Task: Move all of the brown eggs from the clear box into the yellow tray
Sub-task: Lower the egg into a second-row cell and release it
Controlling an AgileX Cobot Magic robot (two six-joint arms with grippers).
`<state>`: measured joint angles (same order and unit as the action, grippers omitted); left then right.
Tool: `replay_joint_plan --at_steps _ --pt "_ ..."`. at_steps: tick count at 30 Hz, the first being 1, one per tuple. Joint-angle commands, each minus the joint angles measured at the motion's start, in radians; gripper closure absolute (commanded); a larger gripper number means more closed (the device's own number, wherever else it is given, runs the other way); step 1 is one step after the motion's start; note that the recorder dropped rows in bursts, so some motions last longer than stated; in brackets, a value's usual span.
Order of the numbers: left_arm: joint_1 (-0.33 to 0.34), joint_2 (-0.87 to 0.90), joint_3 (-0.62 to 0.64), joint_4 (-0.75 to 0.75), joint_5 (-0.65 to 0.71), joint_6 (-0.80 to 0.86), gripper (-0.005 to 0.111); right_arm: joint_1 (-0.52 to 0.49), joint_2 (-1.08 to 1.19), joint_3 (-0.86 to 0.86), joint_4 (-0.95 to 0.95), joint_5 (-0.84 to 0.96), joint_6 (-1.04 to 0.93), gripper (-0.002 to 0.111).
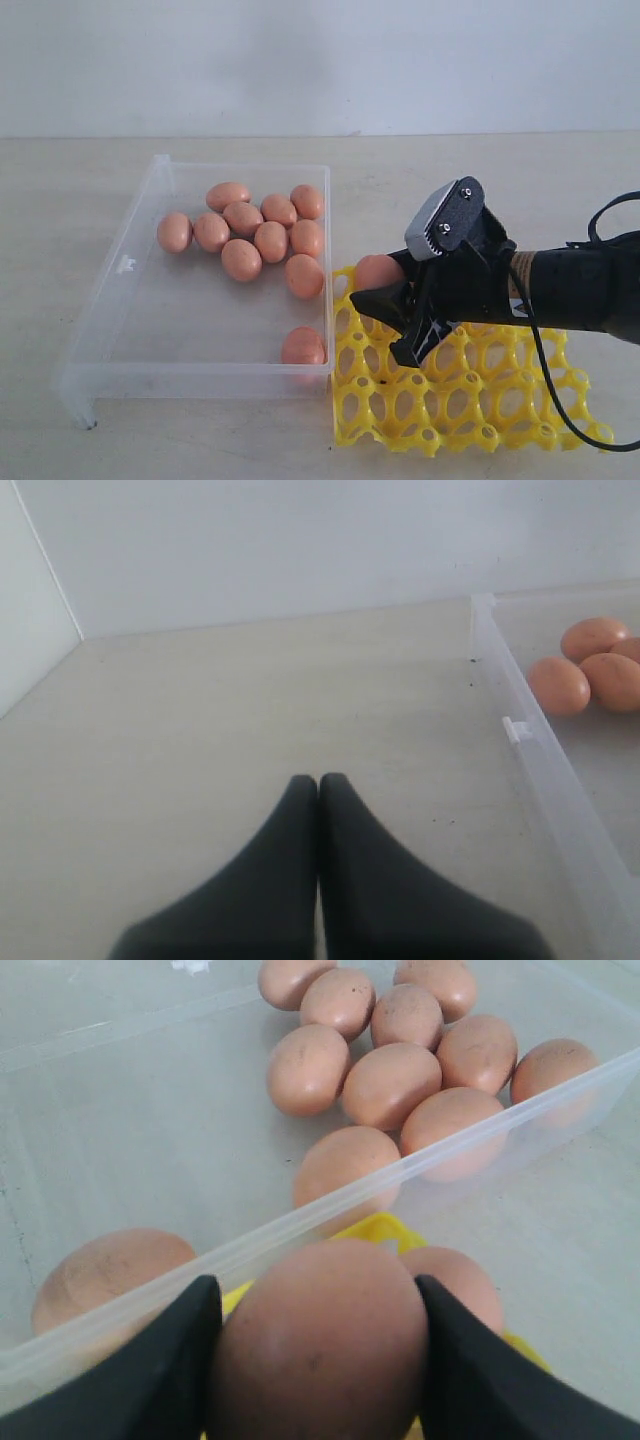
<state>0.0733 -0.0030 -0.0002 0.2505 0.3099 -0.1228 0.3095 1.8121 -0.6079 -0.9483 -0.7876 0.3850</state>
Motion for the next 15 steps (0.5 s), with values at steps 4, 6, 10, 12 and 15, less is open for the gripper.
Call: replay_joint_plan --at_steps 4,6,10,12,15 --pt "-0.003 0.003 0.000 0.002 -0.006 -0.004 0.111 0.001 -0.003 0.004 -0.007 -0.023 0.053 0.094" --pt "-0.003 0.003 0.000 0.002 -0.006 -0.004 0.111 0.001 -0.003 0.004 -0.007 -0.018 0.061 0.083" --pt "-0.003 0.003 0.000 0.002 -0.006 -0.004 0.111 0.001 -0.003 0.004 -0.007 -0.004 0.061 0.066" --pt "-0.003 0.003 0.000 0.002 -0.006 -0.004 0.111 0.001 -0.003 0.004 -0.007 -0.004 0.061 0.062" --pt "-0.003 0.003 0.000 0.002 -0.006 -0.004 0.111 0.001 -0.003 0.004 -0.009 0.000 0.061 0.059"
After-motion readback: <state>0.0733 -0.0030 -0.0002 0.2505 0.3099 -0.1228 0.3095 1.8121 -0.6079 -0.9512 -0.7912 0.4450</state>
